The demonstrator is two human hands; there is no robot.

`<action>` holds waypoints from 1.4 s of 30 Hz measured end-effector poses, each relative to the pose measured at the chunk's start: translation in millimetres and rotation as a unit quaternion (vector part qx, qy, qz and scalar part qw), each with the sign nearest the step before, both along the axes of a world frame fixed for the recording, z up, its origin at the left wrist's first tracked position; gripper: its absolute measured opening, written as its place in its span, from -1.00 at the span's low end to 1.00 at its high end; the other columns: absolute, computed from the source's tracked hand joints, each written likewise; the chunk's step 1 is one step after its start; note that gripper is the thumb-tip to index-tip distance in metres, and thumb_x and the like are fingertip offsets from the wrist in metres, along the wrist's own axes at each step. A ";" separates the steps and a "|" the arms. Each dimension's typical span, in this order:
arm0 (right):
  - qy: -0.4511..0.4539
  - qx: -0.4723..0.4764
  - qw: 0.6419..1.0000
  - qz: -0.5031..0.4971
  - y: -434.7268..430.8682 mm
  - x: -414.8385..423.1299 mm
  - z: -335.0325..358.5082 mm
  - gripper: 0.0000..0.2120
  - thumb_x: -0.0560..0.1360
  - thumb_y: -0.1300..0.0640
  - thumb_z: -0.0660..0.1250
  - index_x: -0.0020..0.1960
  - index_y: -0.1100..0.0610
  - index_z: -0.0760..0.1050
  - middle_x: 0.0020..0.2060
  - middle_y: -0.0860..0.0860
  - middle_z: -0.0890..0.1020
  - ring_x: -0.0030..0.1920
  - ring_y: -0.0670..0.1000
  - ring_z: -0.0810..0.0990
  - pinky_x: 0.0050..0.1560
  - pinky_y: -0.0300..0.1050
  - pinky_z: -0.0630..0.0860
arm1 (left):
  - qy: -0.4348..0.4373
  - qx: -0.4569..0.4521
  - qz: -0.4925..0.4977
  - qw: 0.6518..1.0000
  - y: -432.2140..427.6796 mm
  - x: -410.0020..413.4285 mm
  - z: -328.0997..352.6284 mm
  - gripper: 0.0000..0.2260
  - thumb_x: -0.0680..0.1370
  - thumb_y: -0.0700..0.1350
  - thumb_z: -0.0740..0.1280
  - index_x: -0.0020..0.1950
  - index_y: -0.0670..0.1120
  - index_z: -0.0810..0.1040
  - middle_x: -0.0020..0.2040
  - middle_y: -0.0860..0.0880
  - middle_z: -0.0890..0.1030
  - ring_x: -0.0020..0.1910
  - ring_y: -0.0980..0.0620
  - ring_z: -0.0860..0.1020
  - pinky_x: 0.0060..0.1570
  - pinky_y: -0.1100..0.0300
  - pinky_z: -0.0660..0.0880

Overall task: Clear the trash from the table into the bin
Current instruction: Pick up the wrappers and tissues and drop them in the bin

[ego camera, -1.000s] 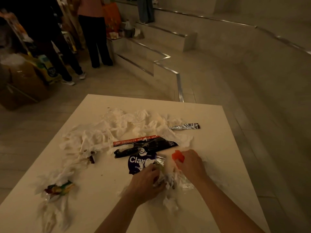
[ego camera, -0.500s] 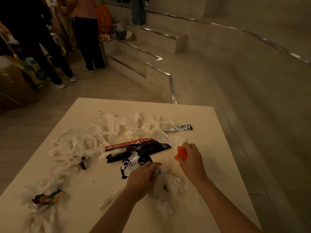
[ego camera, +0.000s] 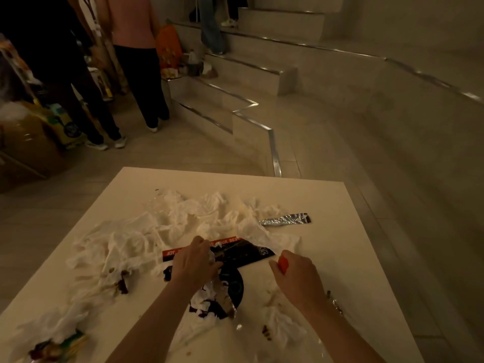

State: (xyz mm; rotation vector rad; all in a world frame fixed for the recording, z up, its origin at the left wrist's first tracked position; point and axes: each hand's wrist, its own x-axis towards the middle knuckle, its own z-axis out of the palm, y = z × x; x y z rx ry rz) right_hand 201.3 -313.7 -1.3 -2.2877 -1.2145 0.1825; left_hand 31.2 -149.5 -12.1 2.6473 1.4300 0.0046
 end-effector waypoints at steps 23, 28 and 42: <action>-0.015 -0.118 0.992 -0.047 25.4 1.6 10.4 -0.78 0.59 0.09 0.13 0.00 0.20 0.47 -0.07 0.16 0.63 -0.04 0.17 0.61 -0.07 -0.06 0.49 | 0.005 0.021 -0.027 0.999 -9.8 -6.8 28.9 -0.48 0.46 0.26 0.26 0.24 -0.09 0.35 0.19 -0.03 0.43 -0.01 0.02 0.57 -0.13 0.18 0.51; 0.042 -0.077 0.995 -0.056 19.1 -6.6 40.8 -0.81 0.53 0.12 0.22 -0.01 0.20 0.56 -0.10 0.13 0.69 -0.04 0.13 0.66 -0.02 -0.10 0.54 | -0.005 0.008 -0.010 1.000 -15.2 -13.5 50.0 -0.55 0.50 0.23 0.24 0.18 -0.09 0.34 0.12 -0.03 0.52 0.00 -0.02 0.57 -0.17 0.16 0.44; 0.044 -0.077 0.996 0.000 -6.9 -79.4 98.8 -0.77 0.58 0.07 0.13 -0.20 0.14 0.40 -0.22 0.11 0.64 -0.18 0.11 0.66 -0.11 0.04 0.62 | 0.002 -0.017 0.015 1.000 -51.9 -64.9 109.0 -0.47 0.52 0.24 0.20 0.30 -0.11 0.28 0.19 -0.09 0.54 0.13 -0.09 0.55 0.00 0.07 0.49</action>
